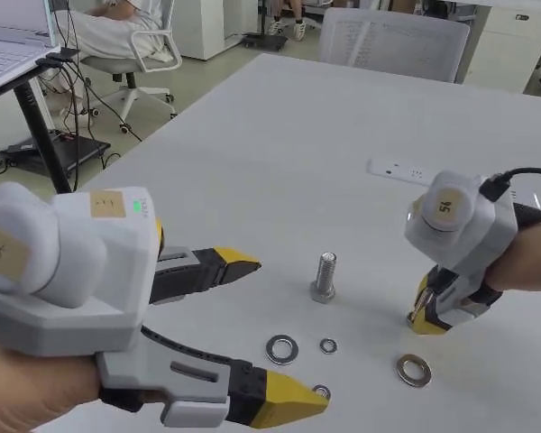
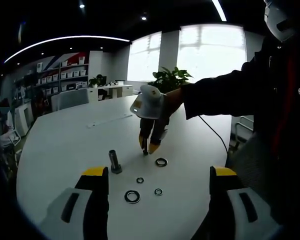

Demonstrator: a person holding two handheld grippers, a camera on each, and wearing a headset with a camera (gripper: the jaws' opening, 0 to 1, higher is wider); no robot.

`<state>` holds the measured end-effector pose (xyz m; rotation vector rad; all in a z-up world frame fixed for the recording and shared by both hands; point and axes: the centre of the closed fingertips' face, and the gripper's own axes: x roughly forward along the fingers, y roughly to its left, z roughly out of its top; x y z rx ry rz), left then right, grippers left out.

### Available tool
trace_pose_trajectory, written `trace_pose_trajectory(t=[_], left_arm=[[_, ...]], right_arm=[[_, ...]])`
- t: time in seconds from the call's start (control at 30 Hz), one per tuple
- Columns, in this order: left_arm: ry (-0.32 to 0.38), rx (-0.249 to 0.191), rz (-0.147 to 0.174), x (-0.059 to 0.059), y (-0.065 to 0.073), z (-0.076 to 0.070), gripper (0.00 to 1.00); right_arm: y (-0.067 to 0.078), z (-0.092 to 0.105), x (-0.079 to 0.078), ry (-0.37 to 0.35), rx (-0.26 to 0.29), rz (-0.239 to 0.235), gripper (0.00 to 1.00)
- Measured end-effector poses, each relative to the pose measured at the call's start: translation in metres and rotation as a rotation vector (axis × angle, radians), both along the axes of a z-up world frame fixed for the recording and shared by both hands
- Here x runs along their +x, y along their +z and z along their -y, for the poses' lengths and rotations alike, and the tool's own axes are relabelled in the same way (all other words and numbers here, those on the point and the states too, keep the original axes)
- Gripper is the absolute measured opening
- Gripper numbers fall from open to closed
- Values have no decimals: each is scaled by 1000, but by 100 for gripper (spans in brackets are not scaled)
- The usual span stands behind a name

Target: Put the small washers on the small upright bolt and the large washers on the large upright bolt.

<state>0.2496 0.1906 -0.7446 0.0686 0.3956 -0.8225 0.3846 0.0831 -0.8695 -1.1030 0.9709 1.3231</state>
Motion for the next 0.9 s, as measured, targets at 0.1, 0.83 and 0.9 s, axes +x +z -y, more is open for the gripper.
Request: trace_pose_trajectory(t=[0.1,0.83,0.9], left_arm=[[1,1,1,0,0,0,83],[-9,0,9,1,3,2,83],[-11,0,9,0,4,3,83]], right_arm=[[0,2,0,-8,3,-4,24],[12,27,0,-66,17,7,30],[14,29,-1,-74,21,6,30]])
